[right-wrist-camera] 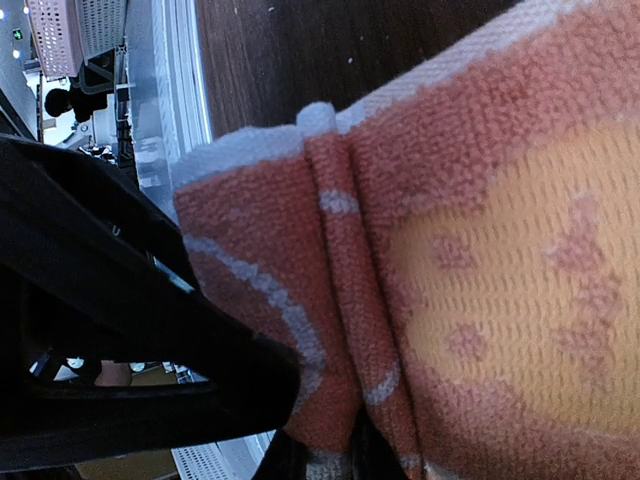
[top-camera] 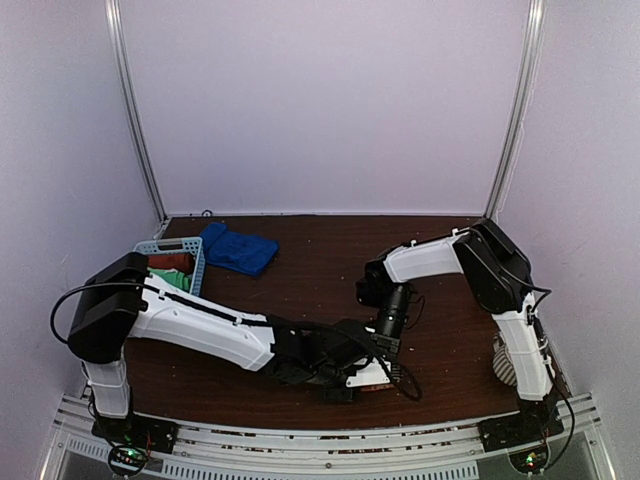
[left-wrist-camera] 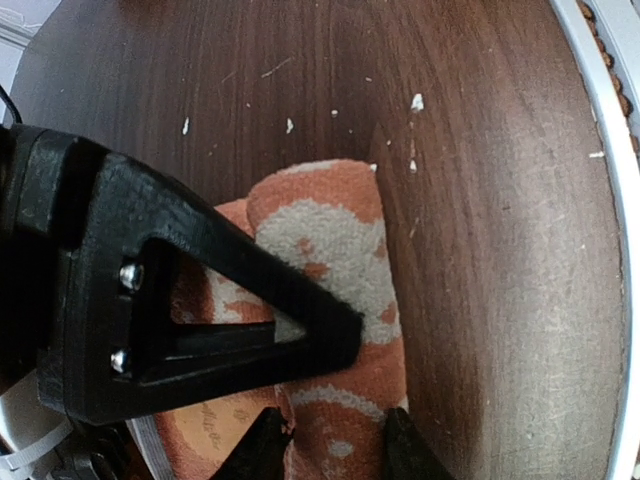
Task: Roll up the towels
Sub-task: Roll the towel at the center of the board.
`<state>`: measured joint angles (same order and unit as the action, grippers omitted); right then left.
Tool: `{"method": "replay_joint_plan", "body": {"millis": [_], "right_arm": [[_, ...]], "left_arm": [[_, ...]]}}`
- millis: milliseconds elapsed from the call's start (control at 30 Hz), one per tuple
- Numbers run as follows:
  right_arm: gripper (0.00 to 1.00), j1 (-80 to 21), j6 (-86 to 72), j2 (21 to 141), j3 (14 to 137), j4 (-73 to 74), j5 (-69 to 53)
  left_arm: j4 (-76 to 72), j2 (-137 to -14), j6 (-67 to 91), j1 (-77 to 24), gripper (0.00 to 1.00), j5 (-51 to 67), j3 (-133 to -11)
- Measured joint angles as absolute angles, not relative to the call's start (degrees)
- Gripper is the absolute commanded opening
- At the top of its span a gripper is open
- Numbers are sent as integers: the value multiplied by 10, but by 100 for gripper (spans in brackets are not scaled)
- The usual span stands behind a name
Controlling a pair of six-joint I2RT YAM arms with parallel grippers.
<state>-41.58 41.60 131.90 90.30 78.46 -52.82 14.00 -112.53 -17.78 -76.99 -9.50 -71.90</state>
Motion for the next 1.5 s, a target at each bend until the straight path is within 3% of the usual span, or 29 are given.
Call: {"method": "replay_joint_plan", "body": {"millis": [133, 267, 367, 500, 733, 933, 1100, 1267, 1500], "right_arm": [[7, -416, 416, 1319, 901, 784, -529], [8, -416, 416, 1319, 900, 784, -531], [15, -416, 420, 1318, 900, 786, -531], [31, -411, 432, 1301, 906, 796, -515], [39, -373, 407, 1176, 1004, 779, -471], [42, -294, 366, 1045, 1063, 739, -466], [53, -283, 302, 893, 993, 621, -455], [50, -289, 312, 751, 886, 542, -493], [40, -404, 386, 737, 825, 542, -466]], "left_arm": [[140, -1137, -178, -775, 32, -111, -724], [140, -1146, -175, -777, 12, -117, -729], [148, -1152, -172, -777, 0, -117, -739], [167, -1160, -166, -774, 0, -107, -759], [208, -1172, -140, -754, 0, -47, -796], [262, -1215, -89, -691, 0, 103, -871], [273, -1261, -26, -620, 0, 265, -918], [275, -1304, 30, -575, 0, 399, -946], [257, -1328, 75, -550, 0, 486, -947]]}}
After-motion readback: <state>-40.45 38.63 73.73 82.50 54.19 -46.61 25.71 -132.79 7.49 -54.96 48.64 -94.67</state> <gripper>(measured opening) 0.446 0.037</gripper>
